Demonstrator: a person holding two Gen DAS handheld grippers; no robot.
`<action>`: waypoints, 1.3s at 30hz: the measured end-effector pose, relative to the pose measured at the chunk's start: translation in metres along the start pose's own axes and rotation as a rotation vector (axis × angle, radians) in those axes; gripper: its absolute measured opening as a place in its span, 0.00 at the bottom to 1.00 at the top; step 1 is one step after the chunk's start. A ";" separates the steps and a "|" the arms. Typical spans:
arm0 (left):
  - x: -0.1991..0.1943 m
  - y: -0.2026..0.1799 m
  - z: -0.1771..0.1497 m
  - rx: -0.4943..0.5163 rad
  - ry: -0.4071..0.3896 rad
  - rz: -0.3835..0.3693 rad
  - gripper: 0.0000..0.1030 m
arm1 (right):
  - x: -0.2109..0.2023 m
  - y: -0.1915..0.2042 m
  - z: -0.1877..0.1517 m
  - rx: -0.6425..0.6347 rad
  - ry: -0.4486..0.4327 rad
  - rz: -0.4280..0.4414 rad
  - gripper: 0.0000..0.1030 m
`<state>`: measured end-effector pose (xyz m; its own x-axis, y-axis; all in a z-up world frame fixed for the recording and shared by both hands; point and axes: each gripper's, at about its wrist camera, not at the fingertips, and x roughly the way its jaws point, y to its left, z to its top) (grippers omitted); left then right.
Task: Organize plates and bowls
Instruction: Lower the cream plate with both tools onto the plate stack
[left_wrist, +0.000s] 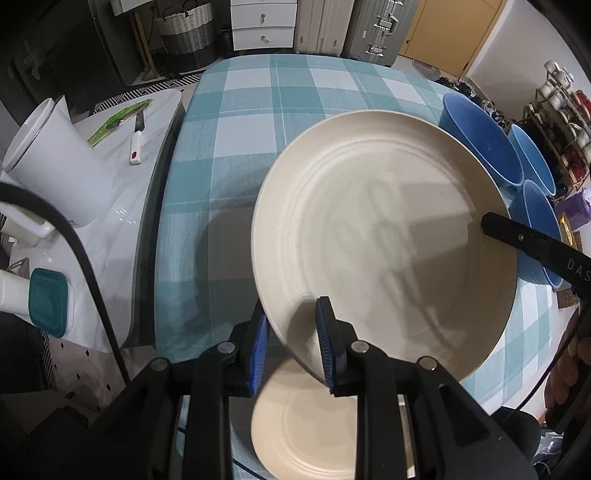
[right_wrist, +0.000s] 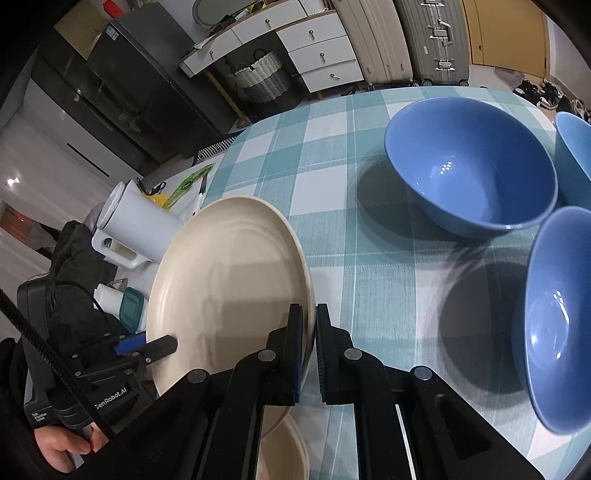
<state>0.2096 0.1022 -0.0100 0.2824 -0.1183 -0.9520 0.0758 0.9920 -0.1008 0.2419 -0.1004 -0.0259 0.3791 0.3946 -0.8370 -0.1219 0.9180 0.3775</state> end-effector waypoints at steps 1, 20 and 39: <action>-0.001 -0.001 -0.002 0.001 0.000 0.002 0.22 | -0.002 0.000 -0.003 -0.001 -0.001 -0.001 0.07; -0.005 -0.004 -0.065 -0.034 0.039 -0.002 0.22 | -0.012 0.010 -0.064 -0.005 -0.004 -0.012 0.07; 0.001 0.004 -0.123 -0.084 0.041 0.032 0.22 | -0.001 0.022 -0.123 -0.076 0.019 -0.024 0.07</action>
<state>0.0930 0.1112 -0.0472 0.2435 -0.0859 -0.9661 -0.0138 0.9957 -0.0920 0.1261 -0.0757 -0.0654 0.3654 0.3724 -0.8531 -0.1827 0.9274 0.3265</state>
